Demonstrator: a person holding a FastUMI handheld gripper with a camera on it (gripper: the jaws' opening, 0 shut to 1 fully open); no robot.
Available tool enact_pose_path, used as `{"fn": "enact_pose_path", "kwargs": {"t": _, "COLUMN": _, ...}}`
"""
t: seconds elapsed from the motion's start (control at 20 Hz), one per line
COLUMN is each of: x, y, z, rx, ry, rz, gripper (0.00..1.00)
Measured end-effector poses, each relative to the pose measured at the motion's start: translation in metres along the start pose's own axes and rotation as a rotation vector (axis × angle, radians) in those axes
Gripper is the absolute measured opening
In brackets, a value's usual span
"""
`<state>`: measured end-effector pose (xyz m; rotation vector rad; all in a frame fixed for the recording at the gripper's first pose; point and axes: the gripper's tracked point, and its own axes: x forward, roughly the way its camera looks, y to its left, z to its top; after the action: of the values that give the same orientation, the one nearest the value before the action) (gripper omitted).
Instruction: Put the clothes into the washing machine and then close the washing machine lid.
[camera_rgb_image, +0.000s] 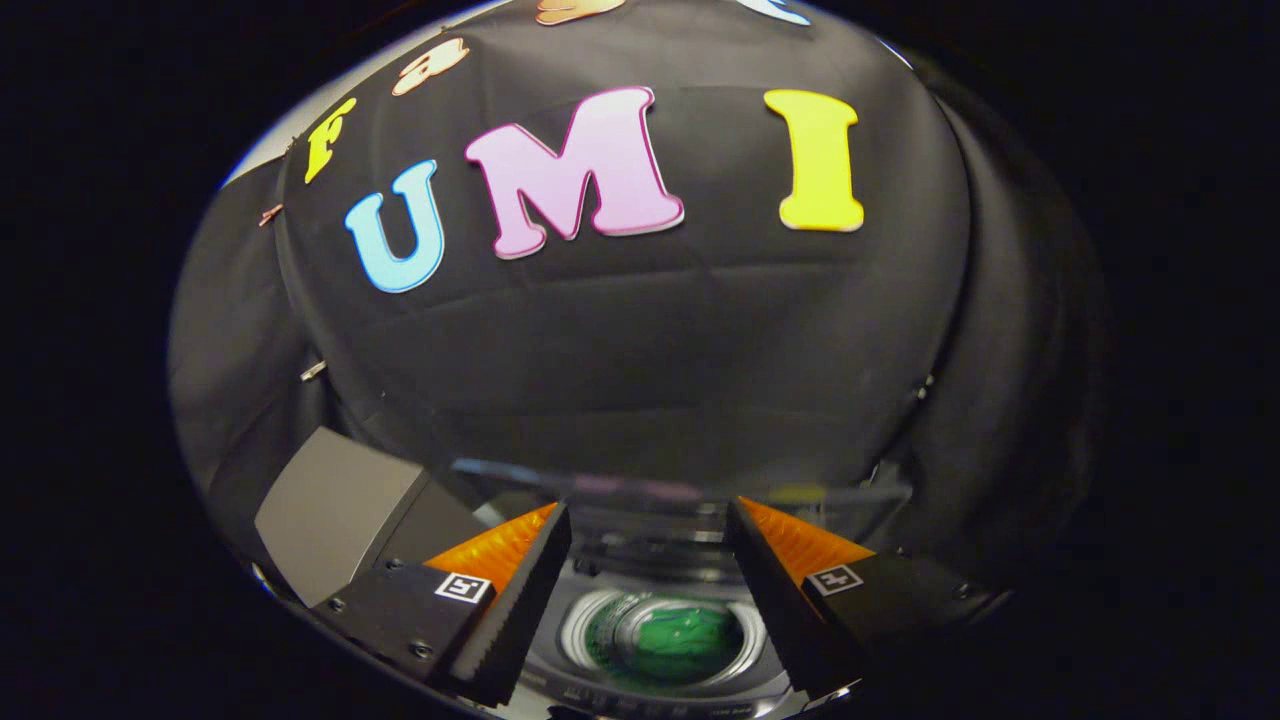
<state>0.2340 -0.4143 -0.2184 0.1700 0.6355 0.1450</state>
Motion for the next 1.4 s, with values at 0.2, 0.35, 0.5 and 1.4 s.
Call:
{"fn": "enact_pose_path", "kwargs": {"t": 0.2, "x": 0.057, "y": -0.003, "z": -0.025, "rx": 0.03, "ry": 0.117, "rz": -0.01, "gripper": 0.98}}
{"fn": "enact_pose_path", "kwargs": {"t": 0.35, "x": 0.071, "y": -0.011, "z": -0.022, "rx": 0.045, "ry": 0.096, "rz": -0.05, "gripper": 1.0}}
{"fn": "enact_pose_path", "kwargs": {"t": 0.5, "x": 0.069, "y": -0.011, "z": -0.02, "rx": 0.028, "ry": 0.046, "rz": -0.048, "gripper": 1.0}}
{"fn": "enact_pose_path", "kwargs": {"t": 1.4, "x": 0.014, "y": -0.007, "z": -0.045, "rx": -0.018, "ry": -0.071, "rz": -0.182, "gripper": 1.0}}
